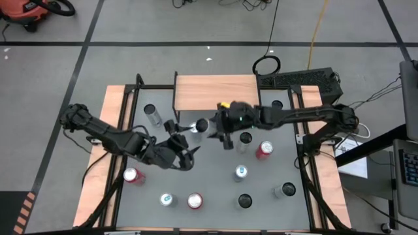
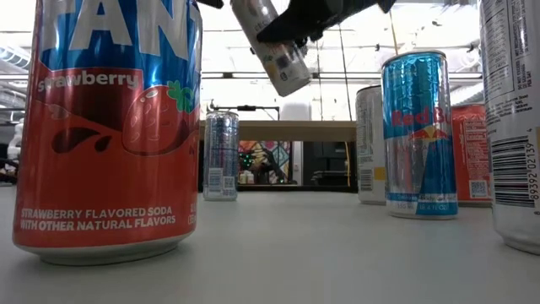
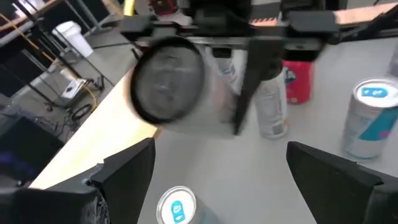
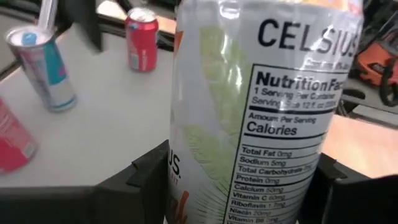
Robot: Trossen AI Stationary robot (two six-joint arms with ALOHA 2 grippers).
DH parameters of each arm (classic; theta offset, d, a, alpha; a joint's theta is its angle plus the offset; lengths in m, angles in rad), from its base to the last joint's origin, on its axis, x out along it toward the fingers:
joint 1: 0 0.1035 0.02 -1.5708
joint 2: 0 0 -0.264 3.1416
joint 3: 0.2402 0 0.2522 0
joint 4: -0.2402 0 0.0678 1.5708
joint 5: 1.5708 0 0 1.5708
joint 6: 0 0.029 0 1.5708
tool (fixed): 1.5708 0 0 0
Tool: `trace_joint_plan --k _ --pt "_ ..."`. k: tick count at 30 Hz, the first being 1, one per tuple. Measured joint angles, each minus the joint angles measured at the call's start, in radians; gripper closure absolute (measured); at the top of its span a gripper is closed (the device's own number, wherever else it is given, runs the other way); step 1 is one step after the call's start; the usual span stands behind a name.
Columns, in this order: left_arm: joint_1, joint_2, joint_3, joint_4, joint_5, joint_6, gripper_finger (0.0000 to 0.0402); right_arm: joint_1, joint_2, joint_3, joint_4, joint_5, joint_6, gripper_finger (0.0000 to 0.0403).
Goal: Place canned beverage on shelf
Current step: Put the left yellow soda can on the shelf
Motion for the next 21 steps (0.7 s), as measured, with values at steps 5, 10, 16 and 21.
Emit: trace_joint_plan --k 5,10,16,21 --pt "0.051 0.000 -0.029 -0.058 0.060 -0.001 0.0042 -0.100 0.009 -0.011 0.023 -0.203 0.055 0.0184" --pt "0.063 -0.003 -0.089 -0.058 0.143 -0.025 0.0064 -0.135 0.006 -0.078 0.102 -0.326 0.120 0.0183" --pt "0.075 -0.018 -0.197 0.147 0.102 0.002 0.0094 -0.144 0.004 -0.104 0.217 -0.355 0.171 0.0183" --pt "0.093 -0.016 -0.254 0.307 0.097 0.026 0.0102 -0.148 0.004 -0.104 0.313 -0.357 0.192 0.0183"
